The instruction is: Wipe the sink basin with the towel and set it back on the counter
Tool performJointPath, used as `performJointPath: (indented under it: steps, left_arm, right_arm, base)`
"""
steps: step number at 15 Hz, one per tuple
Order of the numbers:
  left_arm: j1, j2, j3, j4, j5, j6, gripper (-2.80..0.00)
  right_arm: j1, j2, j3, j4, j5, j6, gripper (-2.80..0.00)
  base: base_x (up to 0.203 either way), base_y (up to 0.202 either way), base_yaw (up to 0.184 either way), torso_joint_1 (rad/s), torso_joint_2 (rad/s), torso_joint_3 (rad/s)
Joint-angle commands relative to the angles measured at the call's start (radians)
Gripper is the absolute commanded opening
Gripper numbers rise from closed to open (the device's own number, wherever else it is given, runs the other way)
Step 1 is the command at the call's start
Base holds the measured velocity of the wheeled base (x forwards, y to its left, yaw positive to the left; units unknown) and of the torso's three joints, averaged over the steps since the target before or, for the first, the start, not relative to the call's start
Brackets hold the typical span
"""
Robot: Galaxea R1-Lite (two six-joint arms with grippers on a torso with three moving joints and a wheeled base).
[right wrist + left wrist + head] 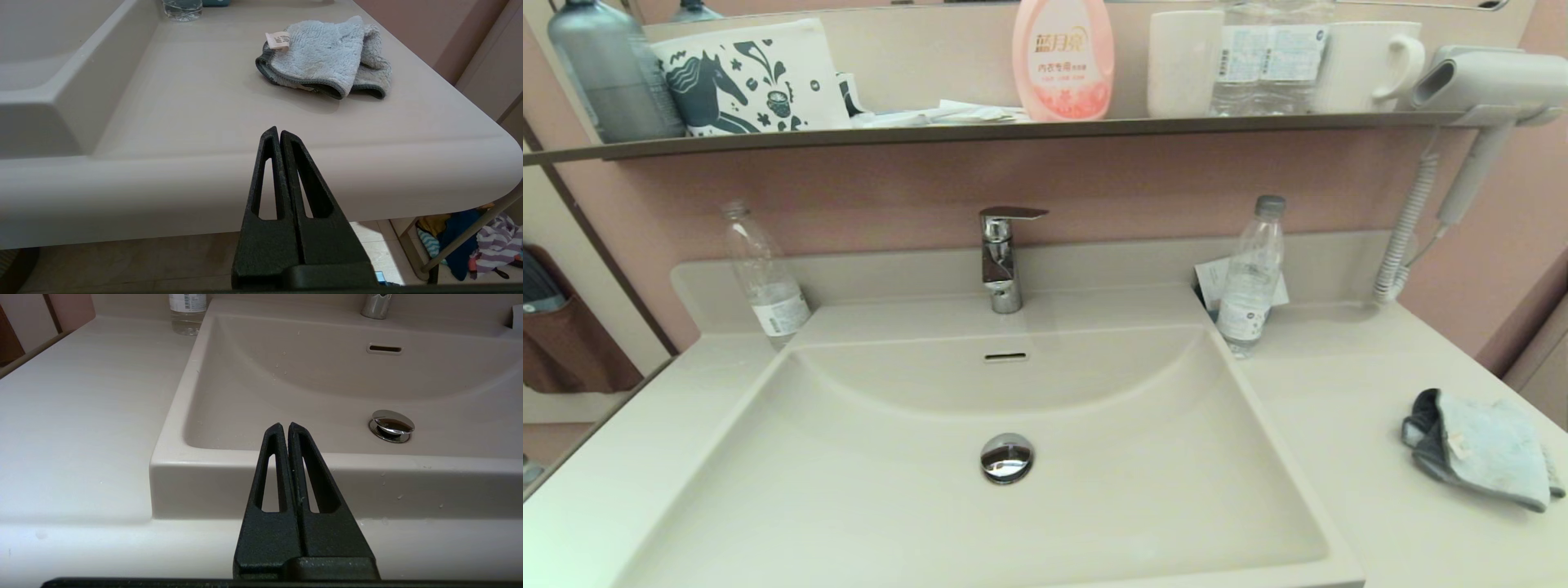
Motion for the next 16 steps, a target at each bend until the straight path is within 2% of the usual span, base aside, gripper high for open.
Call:
performJointPath:
  steps: [1, 16]
  left_arm:
    - [0.0, 0.0, 0.0, 0.0, 0.001, -0.001, -2.8]
    - [0.0, 0.0, 0.0, 0.0, 0.001, -0.001, -2.8]
  right_arm:
    - [0.0, 0.0, 0.0, -0.001, 0.0, 0.0, -2.8]
    - [0.0, 0.0, 0.0, -0.001, 0.0, 0.0, -2.8]
  base:
    - [0.0, 0.0, 0.0, 0.0, 0.0, 0.0]
    - [0.0, 0.0, 0.0, 0.0, 0.0, 0.0]
